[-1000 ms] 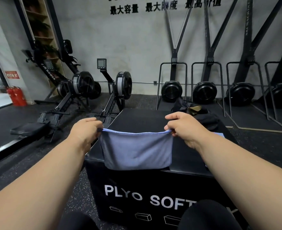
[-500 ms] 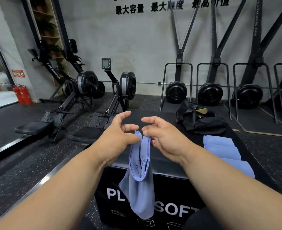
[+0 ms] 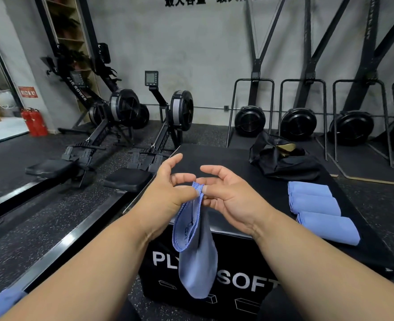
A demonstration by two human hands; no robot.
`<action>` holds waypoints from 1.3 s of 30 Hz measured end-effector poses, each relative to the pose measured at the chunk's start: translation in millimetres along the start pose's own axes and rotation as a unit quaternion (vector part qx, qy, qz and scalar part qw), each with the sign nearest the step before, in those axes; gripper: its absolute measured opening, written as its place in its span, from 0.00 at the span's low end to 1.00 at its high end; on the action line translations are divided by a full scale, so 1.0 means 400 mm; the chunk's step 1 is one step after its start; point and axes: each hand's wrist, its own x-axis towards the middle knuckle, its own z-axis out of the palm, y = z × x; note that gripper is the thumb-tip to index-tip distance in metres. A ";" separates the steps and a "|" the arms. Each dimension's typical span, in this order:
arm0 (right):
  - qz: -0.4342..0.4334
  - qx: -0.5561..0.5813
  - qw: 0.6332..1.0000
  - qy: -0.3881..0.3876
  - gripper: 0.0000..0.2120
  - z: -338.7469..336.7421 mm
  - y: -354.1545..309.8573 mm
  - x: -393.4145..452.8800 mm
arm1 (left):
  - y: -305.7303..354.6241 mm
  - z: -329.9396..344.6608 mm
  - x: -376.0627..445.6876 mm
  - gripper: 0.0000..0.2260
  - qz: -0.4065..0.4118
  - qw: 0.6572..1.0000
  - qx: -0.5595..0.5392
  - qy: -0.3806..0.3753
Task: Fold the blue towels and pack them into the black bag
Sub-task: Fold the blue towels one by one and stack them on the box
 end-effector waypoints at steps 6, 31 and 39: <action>-0.008 -0.030 0.999 0.021 0.19 0.007 0.002 -0.016 | -0.013 0.001 -0.020 0.48 0.017 0.999 0.027 -0.010; -0.060 -0.160 0.985 -0.031 0.19 0.002 -0.003 -0.036 | -0.032 -0.092 -0.050 0.46 -0.004 0.997 0.063 -0.048; -0.061 -0.108 0.992 0.002 0.16 -0.032 0.008 -0.019 | -0.095 -0.172 -0.082 0.24 -0.070 0.995 0.055 -0.047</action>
